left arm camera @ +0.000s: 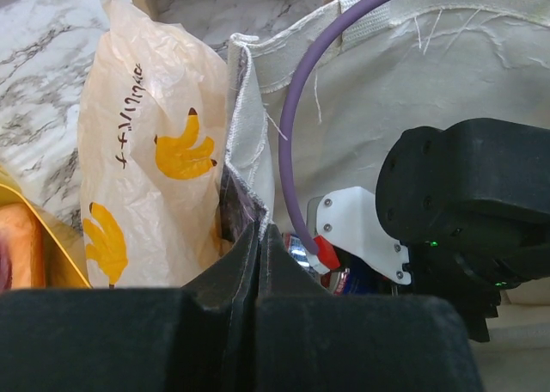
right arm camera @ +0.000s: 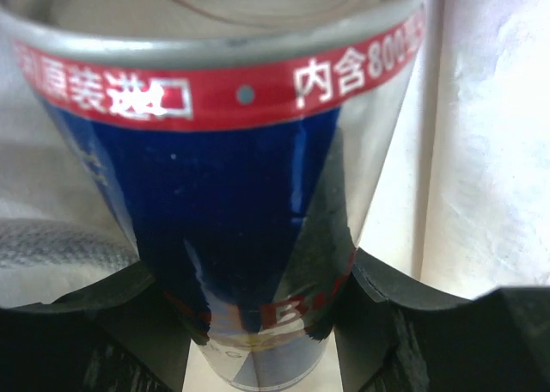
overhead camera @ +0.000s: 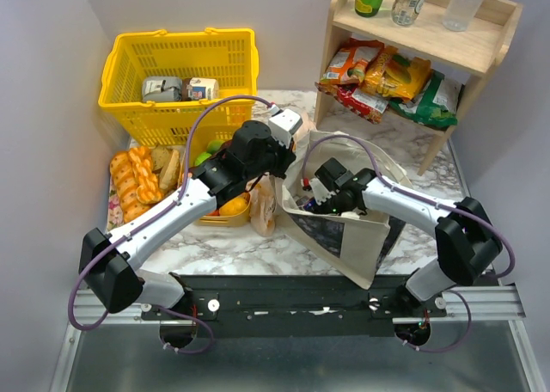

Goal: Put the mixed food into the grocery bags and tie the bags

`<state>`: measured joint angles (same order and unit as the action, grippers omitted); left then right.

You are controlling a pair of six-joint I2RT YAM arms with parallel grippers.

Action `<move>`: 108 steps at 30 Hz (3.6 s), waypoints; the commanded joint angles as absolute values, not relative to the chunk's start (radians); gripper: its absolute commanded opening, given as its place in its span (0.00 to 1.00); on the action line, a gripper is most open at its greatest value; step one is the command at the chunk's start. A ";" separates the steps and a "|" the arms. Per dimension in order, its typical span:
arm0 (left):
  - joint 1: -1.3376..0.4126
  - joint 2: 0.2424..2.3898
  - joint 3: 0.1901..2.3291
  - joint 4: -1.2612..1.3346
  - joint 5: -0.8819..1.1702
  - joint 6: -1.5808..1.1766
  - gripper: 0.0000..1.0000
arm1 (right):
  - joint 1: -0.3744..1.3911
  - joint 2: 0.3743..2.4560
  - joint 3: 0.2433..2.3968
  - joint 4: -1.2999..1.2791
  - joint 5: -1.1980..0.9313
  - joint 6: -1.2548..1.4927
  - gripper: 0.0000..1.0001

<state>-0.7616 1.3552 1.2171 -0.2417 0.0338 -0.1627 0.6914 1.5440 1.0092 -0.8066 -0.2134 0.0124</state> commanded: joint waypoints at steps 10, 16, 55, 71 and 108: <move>-0.776 1.381 1.207 -0.354 0.018 -0.149 0.00 | 0.716 1.635 1.003 -0.738 -0.236 0.107 0.86; -0.778 1.381 1.209 -0.354 0.015 -0.149 0.00 | 0.718 1.598 1.018 -0.749 -0.216 0.107 0.96; -0.795 1.335 1.207 -0.350 0.008 -0.156 0.00 | -0.038 1.627 2.111 -0.362 0.071 -0.003 1.00; -0.796 1.335 1.207 -0.354 -0.038 -0.137 0.00 | -0.101 1.899 2.321 -0.334 0.216 0.018 1.00; -0.796 1.359 1.207 -0.360 -0.049 -0.127 0.00 | -0.110 1.964 2.238 -0.043 0.195 -0.035 0.44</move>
